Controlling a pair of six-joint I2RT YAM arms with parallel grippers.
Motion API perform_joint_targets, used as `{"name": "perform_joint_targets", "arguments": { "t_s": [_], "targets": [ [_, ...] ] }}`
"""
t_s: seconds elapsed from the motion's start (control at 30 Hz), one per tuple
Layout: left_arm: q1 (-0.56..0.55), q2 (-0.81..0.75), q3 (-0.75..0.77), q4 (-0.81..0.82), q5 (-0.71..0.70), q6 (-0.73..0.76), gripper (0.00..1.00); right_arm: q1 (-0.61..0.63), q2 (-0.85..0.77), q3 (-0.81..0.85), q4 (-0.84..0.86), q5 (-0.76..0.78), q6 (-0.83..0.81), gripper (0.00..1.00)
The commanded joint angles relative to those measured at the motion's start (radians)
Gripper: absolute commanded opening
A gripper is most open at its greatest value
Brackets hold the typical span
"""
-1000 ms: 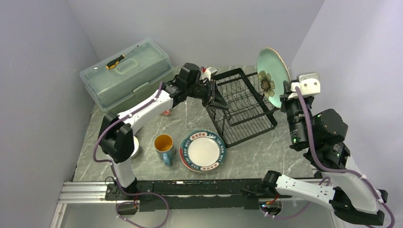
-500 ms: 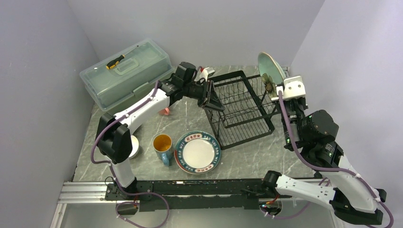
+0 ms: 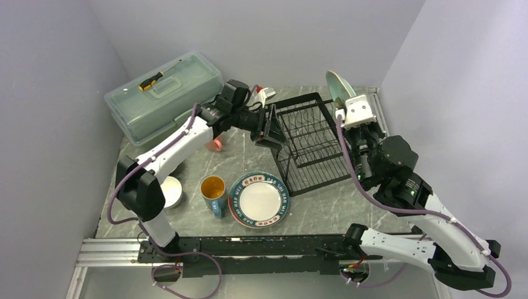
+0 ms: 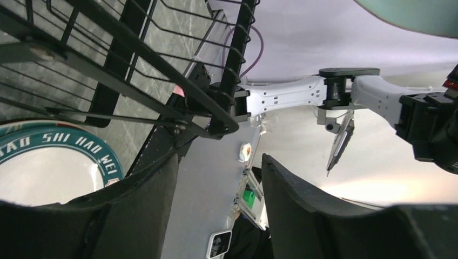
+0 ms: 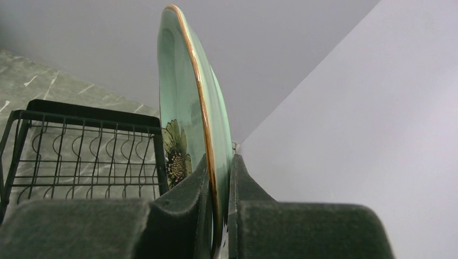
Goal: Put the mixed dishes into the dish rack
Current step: Insert the plate into the dish rack.
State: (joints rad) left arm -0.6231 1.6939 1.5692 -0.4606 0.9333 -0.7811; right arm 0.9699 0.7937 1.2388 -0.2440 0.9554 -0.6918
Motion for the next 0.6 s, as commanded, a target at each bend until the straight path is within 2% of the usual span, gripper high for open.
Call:
{"name": "perform_joint_targets", "arguments": {
  "t_s": [0.0, 0.17, 0.37, 0.57],
  "targets": [
    [0.005, -0.078, 0.023, -0.089, -0.037, 0.089, 0.64, -0.021, 0.003, 0.08, 0.095, -0.05, -0.007, 0.0],
    [0.008, -0.129, -0.003, -0.121, -0.052, 0.121, 0.66, -0.08, 0.037, 0.11, 0.052, -0.107, 0.022, 0.0],
    [0.013, -0.211, -0.058, -0.193, -0.1, 0.204, 0.67, -0.336, 0.098, 0.193, -0.08, -0.333, 0.137, 0.0],
    [0.022, -0.302, -0.101, -0.288, -0.173, 0.304, 0.73, -0.453, 0.116, 0.232, -0.134, -0.422, 0.168, 0.0]
  ]
}}
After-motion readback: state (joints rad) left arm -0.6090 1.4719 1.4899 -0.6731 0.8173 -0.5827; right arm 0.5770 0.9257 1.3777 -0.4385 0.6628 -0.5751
